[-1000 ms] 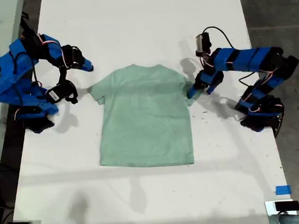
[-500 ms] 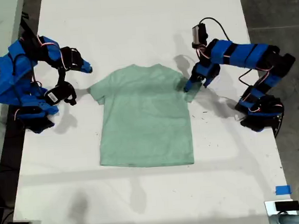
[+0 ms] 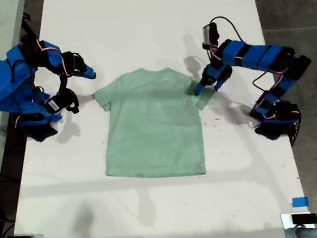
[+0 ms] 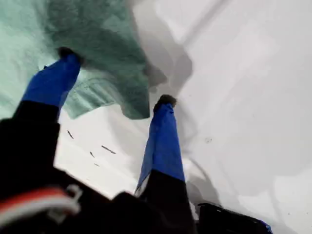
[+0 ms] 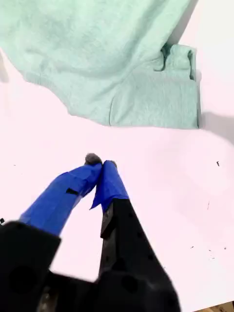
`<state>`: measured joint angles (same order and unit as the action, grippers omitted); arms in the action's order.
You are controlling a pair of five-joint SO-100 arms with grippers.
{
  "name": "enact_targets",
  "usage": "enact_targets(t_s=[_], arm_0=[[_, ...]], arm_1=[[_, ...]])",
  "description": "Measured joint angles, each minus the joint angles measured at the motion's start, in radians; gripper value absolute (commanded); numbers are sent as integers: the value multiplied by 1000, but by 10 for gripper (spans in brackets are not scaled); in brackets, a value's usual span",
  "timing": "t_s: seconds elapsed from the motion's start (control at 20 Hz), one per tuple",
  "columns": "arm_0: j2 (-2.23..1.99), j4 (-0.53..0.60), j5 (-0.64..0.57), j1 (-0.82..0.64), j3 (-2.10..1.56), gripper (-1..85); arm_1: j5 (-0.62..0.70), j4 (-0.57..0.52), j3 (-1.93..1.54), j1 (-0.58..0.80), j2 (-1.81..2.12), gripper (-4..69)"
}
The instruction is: Fold tshirt
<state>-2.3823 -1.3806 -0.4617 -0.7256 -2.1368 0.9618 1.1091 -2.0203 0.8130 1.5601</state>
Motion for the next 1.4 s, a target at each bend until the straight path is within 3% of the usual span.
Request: enact_targets(t_s=[0.1,0.35,0.45,0.75,0.95,1.25,1.4], arm_0=[[-17,0,0,-3,-15,1],[-38,0,6,-6,-26,1],[-38,0,9,-6,-26,1],[-52,0,29,-6,-38,1],[-52,8,37,-6,-38,1],[-52,12,55,14,-38,1],[-55,12,61,18,-38,1]], arm_1=[[23,-37,14,11,-71,58],[28,9,64,9,-112,11],[14,97,120,0,-114,-22],[-63,331,322,-67,-29,-22],[-132,480,646,-170,-92,-22],[-239,503,1172,-324,-509,-22],[-281,411,1220,-353,-606,-22]])
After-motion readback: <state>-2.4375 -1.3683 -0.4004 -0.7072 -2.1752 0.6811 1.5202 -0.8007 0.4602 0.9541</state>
